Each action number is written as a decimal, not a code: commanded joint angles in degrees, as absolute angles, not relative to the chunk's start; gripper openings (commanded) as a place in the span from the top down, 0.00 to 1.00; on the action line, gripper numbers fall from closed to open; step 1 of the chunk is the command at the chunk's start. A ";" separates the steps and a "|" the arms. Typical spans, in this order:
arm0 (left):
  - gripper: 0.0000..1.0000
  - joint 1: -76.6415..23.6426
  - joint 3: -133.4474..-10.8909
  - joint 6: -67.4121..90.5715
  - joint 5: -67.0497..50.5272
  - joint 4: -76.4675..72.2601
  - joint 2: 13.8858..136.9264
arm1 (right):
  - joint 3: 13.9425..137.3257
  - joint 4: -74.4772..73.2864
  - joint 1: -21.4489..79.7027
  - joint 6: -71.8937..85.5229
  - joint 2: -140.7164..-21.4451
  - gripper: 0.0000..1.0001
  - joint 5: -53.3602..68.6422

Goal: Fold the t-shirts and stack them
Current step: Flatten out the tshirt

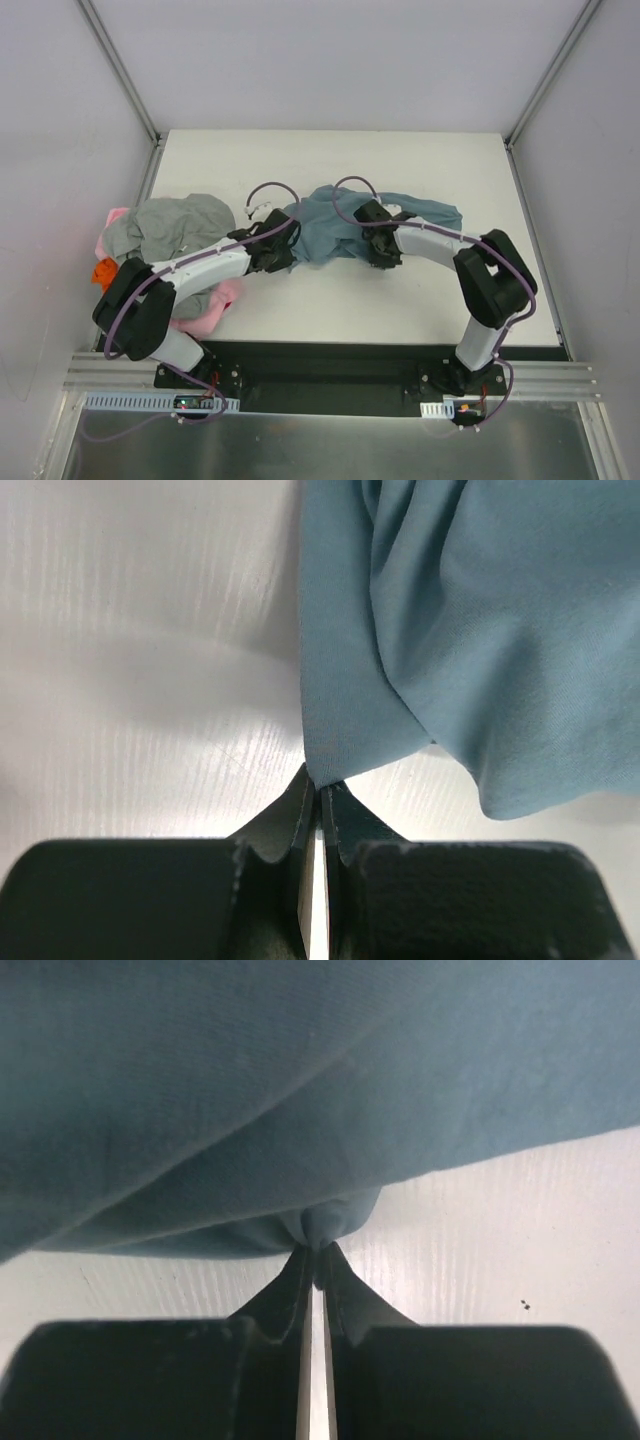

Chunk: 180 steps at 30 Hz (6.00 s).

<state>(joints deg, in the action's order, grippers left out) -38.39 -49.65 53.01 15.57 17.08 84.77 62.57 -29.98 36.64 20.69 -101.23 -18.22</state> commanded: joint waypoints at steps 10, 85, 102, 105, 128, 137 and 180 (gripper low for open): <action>1.00 -29.71 -74.57 27.63 13.18 27.42 72.52 | 97.22 -50.27 31.91 4.85 -78.31 0.99 -19.07; 1.00 -23.64 -136.14 20.48 14.60 28.30 88.69 | 109.16 -32.78 6.68 -9.40 -69.09 0.99 -14.94; 1.00 -23.64 -119.66 25.65 5.54 29.27 71.31 | 112.87 -49.20 6.50 -4.05 -61.54 1.00 -12.57; 1.00 -23.64 -103.75 31.89 3.78 29.36 67.08 | 100.40 -51.23 6.50 -1.07 -58.90 0.99 -11.87; 1.00 -23.47 -81.93 36.65 1.85 29.35 90.88 | 75.69 -45.79 3.16 4.66 -83.14 0.99 -0.45; 1.00 -23.38 -65.57 42.36 4.30 29.27 87.98 | 66.18 -43.24 3.25 5.98 -87.62 0.99 3.25; 1.00 -20.21 -90.64 35.77 7.56 30.23 74.98 | 78.97 -45.35 3.34 12.74 -69.43 0.99 17.66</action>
<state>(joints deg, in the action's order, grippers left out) -20.53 -98.32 35.55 9.06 29.15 77.06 93.38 -44.01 3.46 5.21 -68.58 7.09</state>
